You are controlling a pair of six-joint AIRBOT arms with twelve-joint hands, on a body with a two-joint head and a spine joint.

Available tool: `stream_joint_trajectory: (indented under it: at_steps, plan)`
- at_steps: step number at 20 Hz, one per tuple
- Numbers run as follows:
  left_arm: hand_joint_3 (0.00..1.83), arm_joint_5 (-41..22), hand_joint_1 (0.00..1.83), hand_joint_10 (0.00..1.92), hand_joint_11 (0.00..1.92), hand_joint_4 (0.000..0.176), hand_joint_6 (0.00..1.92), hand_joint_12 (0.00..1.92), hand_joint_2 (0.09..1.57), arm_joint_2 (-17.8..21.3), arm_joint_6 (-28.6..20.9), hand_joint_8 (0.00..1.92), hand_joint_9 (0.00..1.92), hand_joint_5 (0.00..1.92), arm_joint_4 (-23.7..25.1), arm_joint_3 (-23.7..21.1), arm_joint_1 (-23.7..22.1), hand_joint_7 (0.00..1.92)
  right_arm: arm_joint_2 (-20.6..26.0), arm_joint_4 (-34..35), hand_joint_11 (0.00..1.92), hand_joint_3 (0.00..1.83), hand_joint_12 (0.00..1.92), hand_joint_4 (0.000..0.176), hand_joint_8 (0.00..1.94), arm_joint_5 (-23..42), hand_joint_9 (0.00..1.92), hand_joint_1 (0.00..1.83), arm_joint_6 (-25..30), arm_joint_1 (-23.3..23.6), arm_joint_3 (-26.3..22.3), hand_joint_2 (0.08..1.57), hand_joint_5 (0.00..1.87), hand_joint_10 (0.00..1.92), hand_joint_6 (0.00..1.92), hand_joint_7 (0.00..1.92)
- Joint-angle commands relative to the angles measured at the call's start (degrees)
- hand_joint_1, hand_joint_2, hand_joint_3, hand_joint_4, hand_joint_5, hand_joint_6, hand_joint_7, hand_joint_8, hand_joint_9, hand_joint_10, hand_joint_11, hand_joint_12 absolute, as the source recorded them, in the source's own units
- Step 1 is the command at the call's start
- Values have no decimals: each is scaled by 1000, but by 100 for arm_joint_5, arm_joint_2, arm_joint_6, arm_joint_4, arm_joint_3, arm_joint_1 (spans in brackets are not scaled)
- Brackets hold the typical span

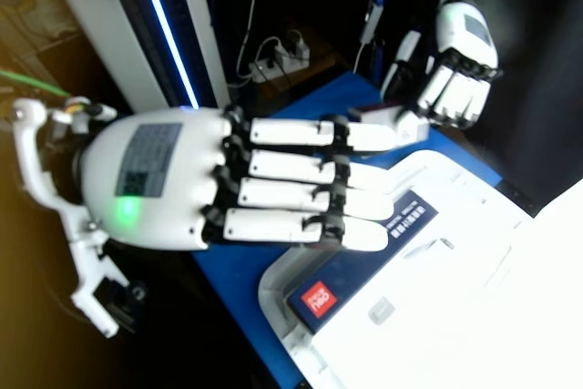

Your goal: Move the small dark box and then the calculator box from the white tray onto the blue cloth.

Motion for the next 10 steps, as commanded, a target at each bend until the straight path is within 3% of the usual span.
stream_joint_trajectory:
  at_steps: [1, 3, 5, 6, 7, 8, 10]
  plan:
    - [1, -508, 1215, 1661, 728, 0, 974, 1859, 1191, 42, -82, 1502, 845, 844, -253, -39, -3, 839, 3, 243, 0, 6, 337, 26, 8, 607, 125, 555, 44, 37, 26, 1081, 37, 2, 0, 187]
    - [0, -539, 1151, 1898, 1017, 0, 1047, 1919, 1141, 92, -82, 1759, 1016, 925, -206, -150, 116, 880, -1, 243, 0, 6, 286, 31, 8, 607, 133, 553, 55, 35, 29, 1086, 28, 5, 1, 196]
    - [0, -483, 1161, 1920, 1067, 0, 969, 1921, 1114, 134, -96, 1733, 1012, 978, -47, -260, 225, 892, -8, 243, 0, 5, 339, 29, 0, 607, 95, 554, 58, 26, 33, 1092, 15, 1, 2, 86]
    - [0, -468, 1164, 1921, 1043, 0, 932, 1921, 1103, 138, -198, 1747, 982, 1000, 68, -277, 258, 861, -16, 243, 0, 4, 407, 27, 3, 607, 91, 556, 59, 24, 38, 1097, 27, 1, 3, 49]
    - [0, -458, 1160, 1655, 746, 0, 944, 1838, 1104, 134, -298, 1381, 808, 994, 162, -277, 270, 791, -20, 244, 0, 3, 462, 30, 3, 607, 85, 565, 60, 23, 41, 1098, 38, 1, 4, 22]
    - [0, -429, 1162, 1630, 720, 0, 927, 1881, 1099, 128, -312, 1272, 783, 1005, 201, -278, 271, 807, -20, 247, 0, 2, 498, 26, 9, 607, 95, 566, 68, 23, 41, 1097, 41, 4, 3, 46]
    - [1, -381, 1158, 1783, 766, 0, 964, 1919, 1111, 122, -328, 1439, 778, 981, 262, -277, 275, 771, -36, 247, 0, 0, 446, 9, 15, 607, 118, 542, 75, 22, 46, 1078, 30, 5, 0, 142]
